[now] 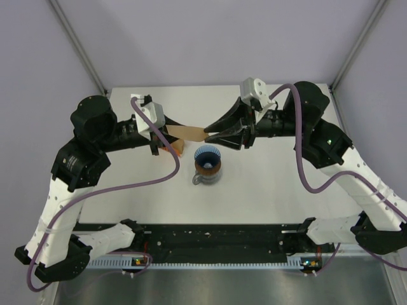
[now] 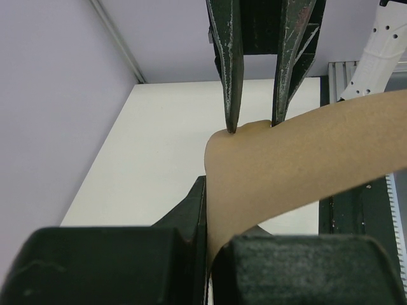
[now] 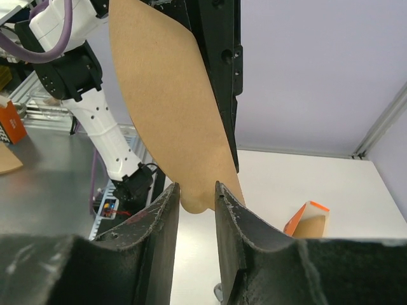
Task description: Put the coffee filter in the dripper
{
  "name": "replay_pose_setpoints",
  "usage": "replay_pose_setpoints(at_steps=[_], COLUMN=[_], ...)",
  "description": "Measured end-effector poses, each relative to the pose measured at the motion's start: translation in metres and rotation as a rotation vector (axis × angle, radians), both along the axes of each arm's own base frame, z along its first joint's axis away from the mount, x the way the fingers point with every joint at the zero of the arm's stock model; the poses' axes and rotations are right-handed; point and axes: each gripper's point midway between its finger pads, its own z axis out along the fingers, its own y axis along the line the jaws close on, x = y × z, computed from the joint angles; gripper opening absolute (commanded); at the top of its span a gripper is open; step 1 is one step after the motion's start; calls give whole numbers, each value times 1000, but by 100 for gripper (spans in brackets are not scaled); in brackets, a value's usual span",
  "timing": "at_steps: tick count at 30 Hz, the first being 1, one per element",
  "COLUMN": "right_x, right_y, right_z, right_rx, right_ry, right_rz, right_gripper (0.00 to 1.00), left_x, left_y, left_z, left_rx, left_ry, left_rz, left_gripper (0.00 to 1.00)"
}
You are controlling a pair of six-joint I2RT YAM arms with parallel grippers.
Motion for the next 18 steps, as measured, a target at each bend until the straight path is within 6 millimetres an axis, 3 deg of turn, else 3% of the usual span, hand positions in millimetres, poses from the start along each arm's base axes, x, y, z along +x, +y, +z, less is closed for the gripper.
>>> replay_pose_setpoints(at_steps=[11,18], right_x=[0,3], right_y=[0,-1], right_z=[0,-2], right_rx=[-1,-9], right_ry=[0,-26], right_rz=[-3,-20], right_gripper=[23,35], left_x=[-1,-3], left_y=[0,-1], left_z=[-1,-2], left_rx=[1,4], left_ry=[3,9], left_rz=[-7,-16], left_gripper=[0,0])
